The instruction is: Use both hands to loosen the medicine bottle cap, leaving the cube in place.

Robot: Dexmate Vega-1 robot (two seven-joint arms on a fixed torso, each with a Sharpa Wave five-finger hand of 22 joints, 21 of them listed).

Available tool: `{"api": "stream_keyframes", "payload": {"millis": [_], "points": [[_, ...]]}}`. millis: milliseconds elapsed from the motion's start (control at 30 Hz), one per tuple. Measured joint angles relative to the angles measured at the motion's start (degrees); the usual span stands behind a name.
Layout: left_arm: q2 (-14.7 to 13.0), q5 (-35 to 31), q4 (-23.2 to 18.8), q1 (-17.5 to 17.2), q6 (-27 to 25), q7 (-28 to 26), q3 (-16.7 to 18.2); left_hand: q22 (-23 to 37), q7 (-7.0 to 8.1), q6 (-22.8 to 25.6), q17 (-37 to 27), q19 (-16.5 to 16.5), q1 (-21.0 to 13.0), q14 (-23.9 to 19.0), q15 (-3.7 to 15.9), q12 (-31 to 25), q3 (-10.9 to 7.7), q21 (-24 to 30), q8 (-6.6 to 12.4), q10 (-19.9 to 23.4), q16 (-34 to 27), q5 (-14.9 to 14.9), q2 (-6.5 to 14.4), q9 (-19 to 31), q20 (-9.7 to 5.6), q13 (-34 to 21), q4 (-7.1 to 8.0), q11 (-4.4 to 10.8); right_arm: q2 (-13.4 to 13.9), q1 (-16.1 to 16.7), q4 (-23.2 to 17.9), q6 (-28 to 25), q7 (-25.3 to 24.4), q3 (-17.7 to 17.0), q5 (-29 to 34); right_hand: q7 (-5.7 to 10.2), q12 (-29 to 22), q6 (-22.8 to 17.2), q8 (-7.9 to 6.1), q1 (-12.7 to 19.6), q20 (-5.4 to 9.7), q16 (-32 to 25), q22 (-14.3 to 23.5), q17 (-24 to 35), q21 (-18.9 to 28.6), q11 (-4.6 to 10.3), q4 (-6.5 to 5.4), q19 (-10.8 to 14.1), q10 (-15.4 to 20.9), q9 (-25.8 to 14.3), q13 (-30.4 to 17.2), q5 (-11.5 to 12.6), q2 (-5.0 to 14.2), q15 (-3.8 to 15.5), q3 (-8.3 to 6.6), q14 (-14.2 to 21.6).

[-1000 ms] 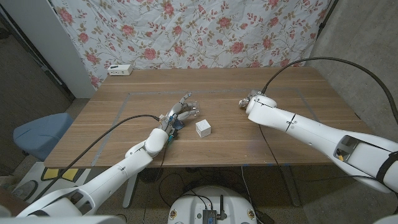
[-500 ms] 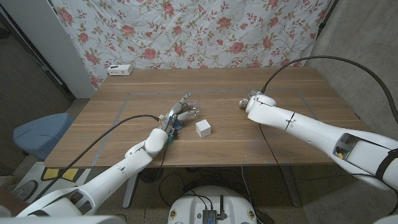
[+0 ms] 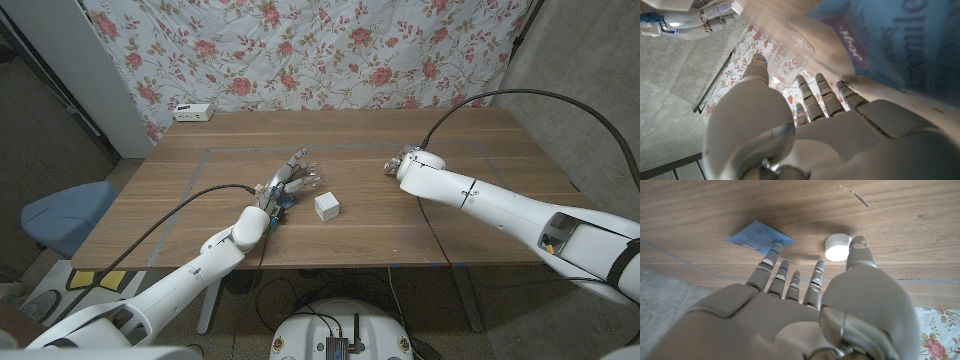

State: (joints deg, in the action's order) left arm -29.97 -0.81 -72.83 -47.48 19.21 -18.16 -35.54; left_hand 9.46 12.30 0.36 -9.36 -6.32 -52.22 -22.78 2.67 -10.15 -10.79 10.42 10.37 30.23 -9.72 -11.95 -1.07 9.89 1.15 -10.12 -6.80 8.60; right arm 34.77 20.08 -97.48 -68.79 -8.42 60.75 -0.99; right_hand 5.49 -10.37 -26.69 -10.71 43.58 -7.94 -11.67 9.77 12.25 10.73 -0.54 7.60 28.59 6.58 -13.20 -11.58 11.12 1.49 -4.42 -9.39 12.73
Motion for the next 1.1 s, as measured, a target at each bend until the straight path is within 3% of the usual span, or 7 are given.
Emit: {"api": "stream_keyframes", "payload": {"millis": [133, 233, 333, 633, 1100], "points": [[-0.16, 0.03, -0.32, -0.13, -0.02, -0.05, 0.13, 0.00, 0.08, -0.08, 0.00, 0.30, 0.29, 1.19, -0.22, 0.00, 0.26, 0.00, 0.00, -1.41, 0.00, 0.00, 0.25, 0.00, 0.29, 0.00, -0.07, -0.49, 0.22, -0.18, -0.23, 0.01, 0.57, 0.17, -0.27, -0.89, 0.00, 2.32, 0.33, -0.65, -0.60, 0.25, 0.00, 0.00, -0.20, -0.72, -0.23, -1.03, -1.11, 0.00, 0.00, 0.41, -0.54, -0.81, 0.68, -1.24], [-0.29, 0.30, -0.59, -0.27, -0.07, -0.01, 0.29, 0.00, -0.02, -0.42, 0.00, 0.61, 0.80, 2.85, -0.24, 0.00, 0.56, 0.00, 0.00, -3.24, 0.00, 0.00, 0.34, 0.00, 0.60, 0.00, 0.08, -0.46, 0.66, -0.48, -0.63, 0.03, 1.23, 0.39, -0.56, -1.14, 0.00, 4.53, 0.33, -1.66, -1.23, 0.48, 0.01, 0.01, -0.53, -1.63, -0.59, -3.33, -2.46, 0.00, 0.00, 0.79, -0.58, -1.66, 1.05, -2.91], [-0.40, 0.47, -0.80, -0.39, -0.08, 0.12, 0.41, 0.00, 0.16, -0.62, 0.00, 0.83, 1.03, 3.35, -0.21, 0.00, 0.58, 0.00, 0.00, -3.69, 0.00, 0.00, 0.11, 0.00, 0.79, 0.00, 0.11, -0.55, 1.03, -0.78, -0.95, 0.03, 1.97, 0.62, -0.83, -1.72, 0.00, 7.41, 0.55, -2.71, -0.86, 0.84, 0.02, 0.01, -0.84, -2.34, -1.04, -6.23, -3.77, 0.00, 0.00, 1.19, -0.51, -2.44, 1.49, -4.94], [-1.01, 1.29, -2.40, -1.15, -0.23, 0.47, 1.16, 0.00, 0.10, -1.15, 0.00, 2.06, 2.56, 5.65, -0.30, 0.00, 1.50, 0.00, 0.00, -6.57, 0.00, 0.00, 0.30, 0.00, 0.57, -0.01, 0.71, -1.04, 2.72, -1.28, -2.86, 0.24, 4.01, 0.88, -1.69, -2.34, 0.00, 14.13, 0.76, -4.55, 0.33, 0.91, 0.03, 0.01, -0.88, -3.57, -1.51, -11.30, -7.85, 0.43, 0.00, 1.74, -0.40, -4.51, 2.44, -9.63], [-2.97, 2.38, -6.76, -2.97, -1.37, 1.57, 2.67, 0.00, 0.05, -2.37, 0.00, 4.34, 4.64, 9.74, -0.33, 0.00, 2.62, 0.00, 0.00, -10.63, 0.00, -0.38, 0.26, 0.00, 0.61, -0.01, 1.35, -1.51, 4.84, -0.32, -6.07, 1.15, 4.36, -0.19, -2.16, -3.35, 0.00, 17.01, 0.76, -6.01, 0.45, 1.31, 0.08, -0.27, -0.97, -4.57, -1.85, -13.22, -9.49, 0.70, 0.00, 2.03, -0.93, -5.14, 3.26, -12.71]]}}
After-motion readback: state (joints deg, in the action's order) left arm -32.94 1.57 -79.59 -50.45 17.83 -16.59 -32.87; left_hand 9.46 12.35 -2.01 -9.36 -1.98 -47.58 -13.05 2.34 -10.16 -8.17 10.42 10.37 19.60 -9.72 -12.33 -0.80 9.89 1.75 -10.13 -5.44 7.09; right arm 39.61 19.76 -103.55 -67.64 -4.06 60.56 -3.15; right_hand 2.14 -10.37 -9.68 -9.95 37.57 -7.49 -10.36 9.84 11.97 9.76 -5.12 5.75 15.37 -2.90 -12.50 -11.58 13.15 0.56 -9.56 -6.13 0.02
